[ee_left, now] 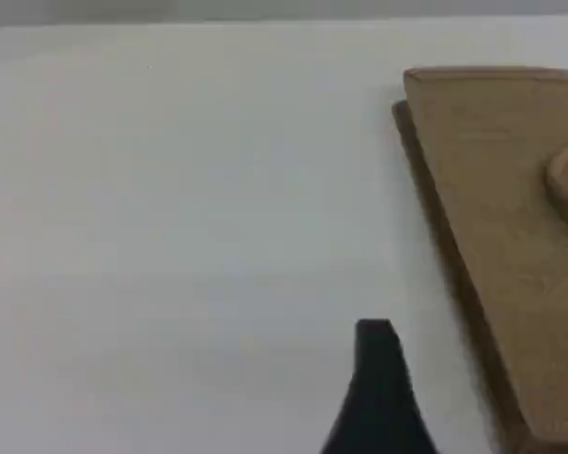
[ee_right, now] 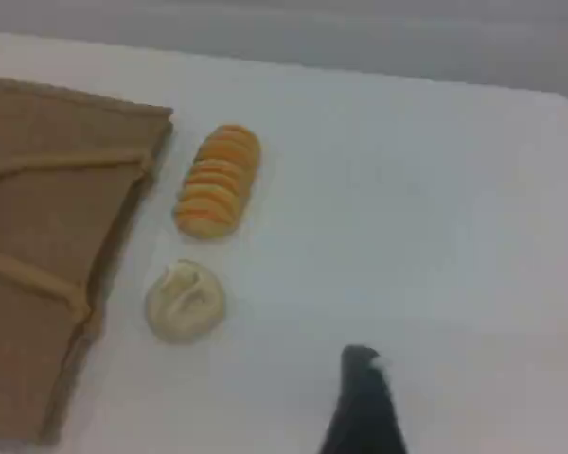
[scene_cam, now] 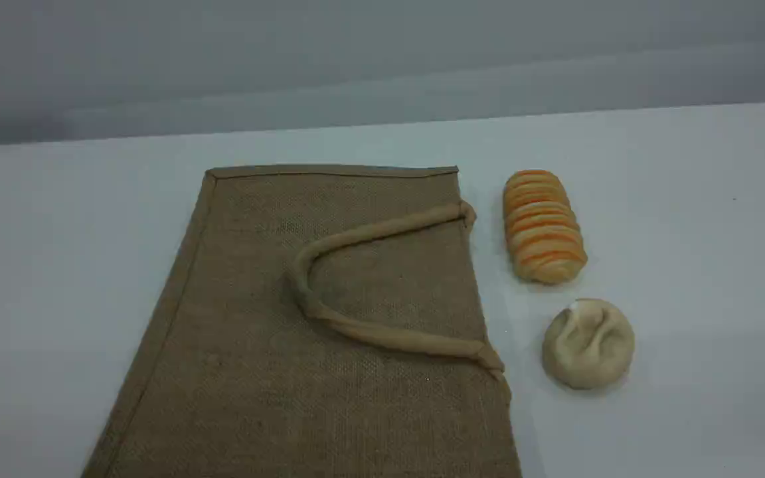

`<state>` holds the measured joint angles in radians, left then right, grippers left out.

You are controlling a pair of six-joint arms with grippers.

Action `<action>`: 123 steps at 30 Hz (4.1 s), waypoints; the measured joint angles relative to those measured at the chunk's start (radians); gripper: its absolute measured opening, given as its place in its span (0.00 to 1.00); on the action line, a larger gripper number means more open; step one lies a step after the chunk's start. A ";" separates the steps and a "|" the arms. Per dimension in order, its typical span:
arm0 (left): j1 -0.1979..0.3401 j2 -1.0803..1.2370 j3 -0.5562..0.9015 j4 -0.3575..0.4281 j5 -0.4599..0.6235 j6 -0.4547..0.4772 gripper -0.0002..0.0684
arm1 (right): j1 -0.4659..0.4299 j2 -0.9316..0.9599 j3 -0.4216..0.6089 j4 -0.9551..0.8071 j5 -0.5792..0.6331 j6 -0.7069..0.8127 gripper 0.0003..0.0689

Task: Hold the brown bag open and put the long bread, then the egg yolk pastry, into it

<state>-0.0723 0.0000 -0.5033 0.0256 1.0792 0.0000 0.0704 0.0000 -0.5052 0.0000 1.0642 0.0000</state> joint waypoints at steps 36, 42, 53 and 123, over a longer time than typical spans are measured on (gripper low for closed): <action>0.000 0.000 0.000 0.000 0.000 0.000 0.69 | 0.000 0.000 0.000 0.000 0.000 0.000 0.67; 0.000 0.005 -0.002 0.000 -0.004 0.000 0.69 | 0.000 0.000 -0.001 0.000 0.000 0.000 0.67; 0.000 0.412 -0.226 -0.026 -0.119 0.025 0.69 | 0.000 0.273 -0.094 0.128 -0.243 0.000 0.67; -0.380 2.194 -0.778 -0.179 -0.643 -0.218 0.13 | 0.000 1.420 -0.310 0.552 -0.627 -0.303 0.67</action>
<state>-0.4524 2.1944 -1.2817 -0.1529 0.4363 -0.2178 0.0704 1.4205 -0.8152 0.5515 0.4372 -0.3033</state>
